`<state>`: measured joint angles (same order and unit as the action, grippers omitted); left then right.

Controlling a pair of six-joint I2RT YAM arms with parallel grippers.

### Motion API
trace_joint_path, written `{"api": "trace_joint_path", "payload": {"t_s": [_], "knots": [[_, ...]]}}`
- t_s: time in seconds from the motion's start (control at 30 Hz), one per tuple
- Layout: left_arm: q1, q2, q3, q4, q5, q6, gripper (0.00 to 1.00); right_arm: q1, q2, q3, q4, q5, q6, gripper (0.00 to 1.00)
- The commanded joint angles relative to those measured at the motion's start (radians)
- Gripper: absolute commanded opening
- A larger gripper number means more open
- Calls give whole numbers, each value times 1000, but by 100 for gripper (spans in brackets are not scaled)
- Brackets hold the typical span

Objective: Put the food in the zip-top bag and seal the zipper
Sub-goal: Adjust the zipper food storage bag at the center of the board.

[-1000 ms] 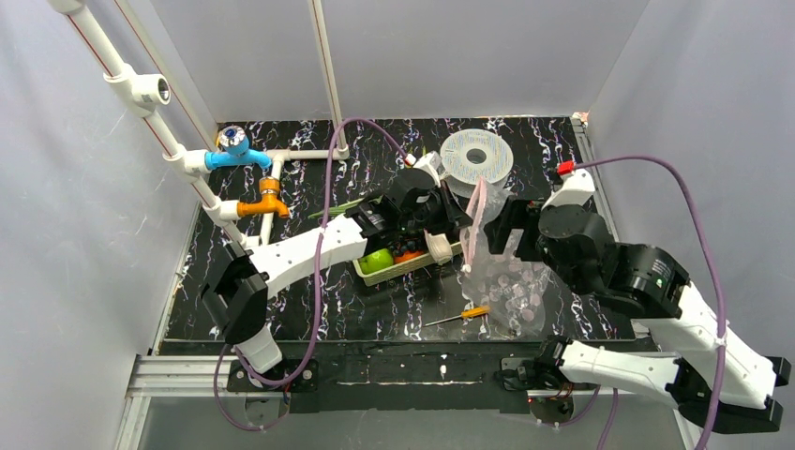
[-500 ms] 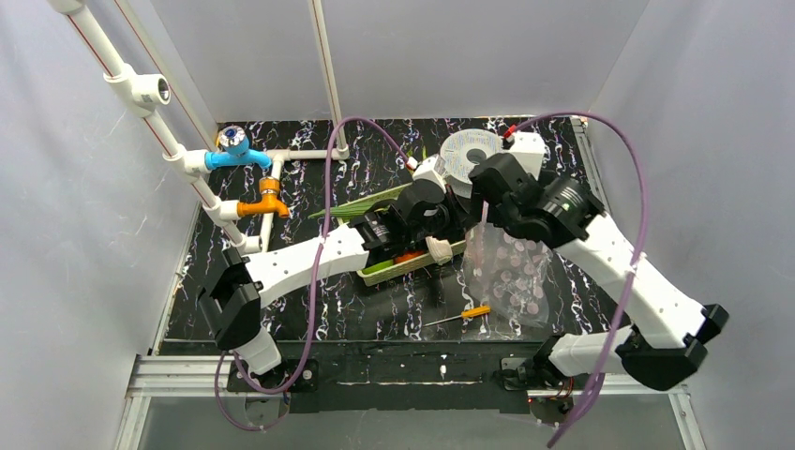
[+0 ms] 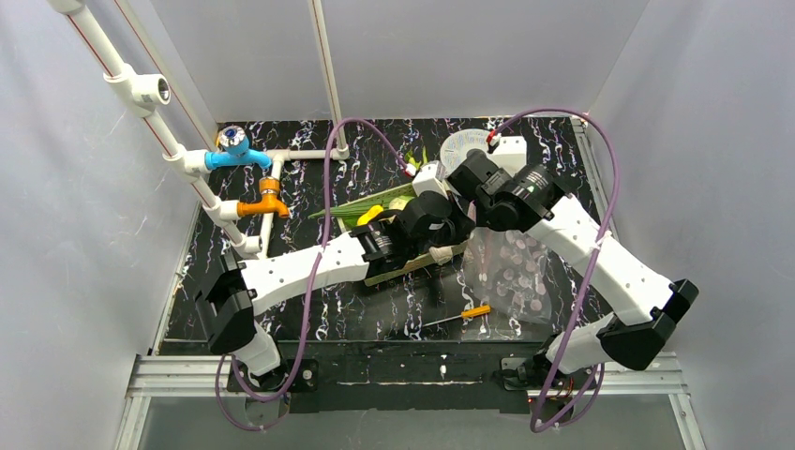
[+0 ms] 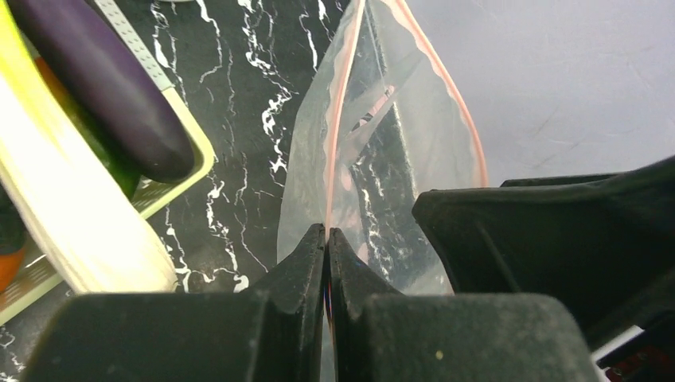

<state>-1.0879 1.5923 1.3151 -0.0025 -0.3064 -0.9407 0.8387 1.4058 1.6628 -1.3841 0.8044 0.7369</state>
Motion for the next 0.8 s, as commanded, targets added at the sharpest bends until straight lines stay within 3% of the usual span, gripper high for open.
{"api": "trace_joint_path", "payload": {"t_s": [0.0, 0.13, 0.3, 0.4, 0.47, 0.63, 0.77], "knots": [[-9, -72, -9, -44, -130, -7, 0, -1, 15, -16, -67, 82, 56, 59], [-12, -69, 6, -88, -173, -20, 0, -1, 32, 13, -109, 121, 79, 32], [-12, -59, 9, -101, -178, -31, 0, -2, -40, -78, 58, 132, -45, 3], [-12, -57, 2, -115, -162, -30, 1, -3, -119, -193, 245, 109, -175, 1], [-10, -70, -37, -97, -158, -32, 8, -5, -186, -292, 400, 70, -286, 1], [8, -90, -96, -10, -37, -6, 36, -6, -345, -466, 618, -6, -468, 1], [38, -128, -120, -11, 84, 16, 57, -5, -427, -541, 694, -8, -541, 1]]}}
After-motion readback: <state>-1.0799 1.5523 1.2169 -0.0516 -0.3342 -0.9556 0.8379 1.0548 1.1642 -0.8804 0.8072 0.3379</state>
